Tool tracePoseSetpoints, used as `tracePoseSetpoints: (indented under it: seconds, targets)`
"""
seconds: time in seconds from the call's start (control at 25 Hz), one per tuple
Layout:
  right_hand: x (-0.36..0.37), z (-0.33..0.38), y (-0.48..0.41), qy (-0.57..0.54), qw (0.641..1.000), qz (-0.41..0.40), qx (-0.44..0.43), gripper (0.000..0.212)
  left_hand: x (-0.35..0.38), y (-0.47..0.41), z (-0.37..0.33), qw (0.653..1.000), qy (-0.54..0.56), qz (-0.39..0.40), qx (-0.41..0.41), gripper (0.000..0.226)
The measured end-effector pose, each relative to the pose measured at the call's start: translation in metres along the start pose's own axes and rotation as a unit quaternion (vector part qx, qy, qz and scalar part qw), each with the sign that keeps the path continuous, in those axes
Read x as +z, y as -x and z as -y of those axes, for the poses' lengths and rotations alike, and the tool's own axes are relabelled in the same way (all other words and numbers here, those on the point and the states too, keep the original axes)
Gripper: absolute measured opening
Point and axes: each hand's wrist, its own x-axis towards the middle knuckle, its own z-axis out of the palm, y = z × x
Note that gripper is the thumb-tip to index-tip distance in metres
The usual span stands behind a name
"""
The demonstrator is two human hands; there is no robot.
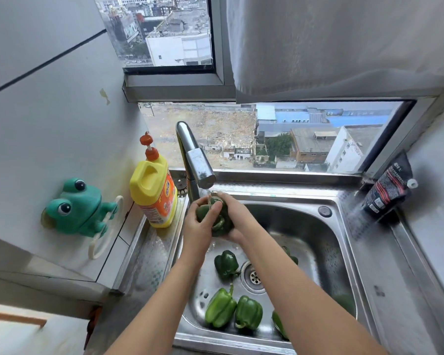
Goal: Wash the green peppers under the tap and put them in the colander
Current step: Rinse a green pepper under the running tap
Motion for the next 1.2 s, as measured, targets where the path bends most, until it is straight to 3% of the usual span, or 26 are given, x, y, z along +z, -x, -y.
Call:
tracePoseSetpoints:
  seconds: [0.12, 0.2, 0.28, 0.36, 0.44, 0.48, 0.6, 0.64, 0.68, 0.76, 0.8, 0.84, 0.88, 0.96, 1.08, 1.2]
  targets:
    - [-0.004, -0.012, -0.013, 0.025, 0.993, -0.048, -0.102, 0.040, 0.003, -0.004, -0.004, 0.968, -0.198, 0.038, 0.151, 0.031]
    - [-0.004, -0.011, -0.015, 0.094, 0.978, -0.063, -0.176, 0.042, 0.012, -0.007, -0.010, 0.970, -0.198, 0.048, 0.135, 0.032]
    - [0.001, -0.013, -0.013, 0.190, 0.943, -0.089, -0.258, 0.038, 0.020, -0.011, -0.019, 0.981, -0.185, -0.001, 0.062, 0.036]
    - [0.001, -0.017, -0.008, 0.295, 0.879, -0.110, -0.358, 0.037, 0.018, -0.021, -0.028, 0.993, -0.092, -0.001, -0.080, 0.043]
    - [-0.008, -0.023, -0.002, 0.374, 0.820, -0.080, -0.426, 0.041, 0.010, -0.025, -0.041, 0.954, 0.086, 0.067, -0.278, 0.034]
    - [-0.013, -0.025, 0.001, 0.408, 0.797, -0.054, -0.443, 0.042, 0.006, -0.020, -0.044, 0.929, 0.130, 0.090, -0.334, 0.026]
    - [-0.022, -0.032, 0.002, 0.453, 0.744, -0.051, -0.488, 0.040, 0.008, -0.009, -0.036, 0.920, 0.164, 0.061, -0.351, 0.016]
    - [-0.019, -0.032, 0.000, 0.433, 0.756, -0.074, -0.486, 0.038, 0.013, -0.009, -0.029, 0.921, 0.204, 0.027, -0.330, 0.021]
    - [-0.015, -0.029, -0.003, 0.389, 0.797, -0.099, -0.452, 0.036, 0.019, -0.009, -0.026, 0.932, 0.224, -0.013, -0.286, 0.026]
    - [-0.005, -0.014, -0.006, 0.220, 0.930, -0.085, -0.283, 0.030, 0.027, -0.006, -0.020, 0.960, 0.187, -0.071, -0.194, 0.027]
    - [-0.003, -0.002, -0.006, 0.123, 0.975, -0.052, -0.179, 0.025, 0.028, -0.004, -0.016, 0.972, 0.159, -0.084, -0.154, 0.028]
    - [-0.003, 0.009, -0.001, 0.067, 0.994, -0.031, -0.085, 0.020, 0.027, -0.002, -0.013, 0.979, 0.131, -0.099, -0.117, 0.029]
    - [-0.002, 0.017, 0.005, 0.050, 0.998, -0.015, -0.025, 0.018, 0.026, 0.000, -0.010, 0.984, 0.119, -0.110, -0.079, 0.028]
    - [-0.001, 0.021, 0.011, 0.084, 0.996, -0.003, -0.028, 0.021, 0.025, 0.001, -0.011, 0.983, 0.137, -0.106, -0.057, 0.027]
    - [0.003, 0.008, 0.012, 0.140, 0.970, -0.030, -0.196, 0.022, 0.022, -0.004, -0.025, 0.968, 0.212, -0.054, -0.126, 0.027]
    - [-0.005, -0.004, 0.015, 0.232, 0.906, 0.017, -0.354, 0.021, 0.011, -0.013, -0.045, 0.923, 0.281, -0.004, -0.262, 0.020]
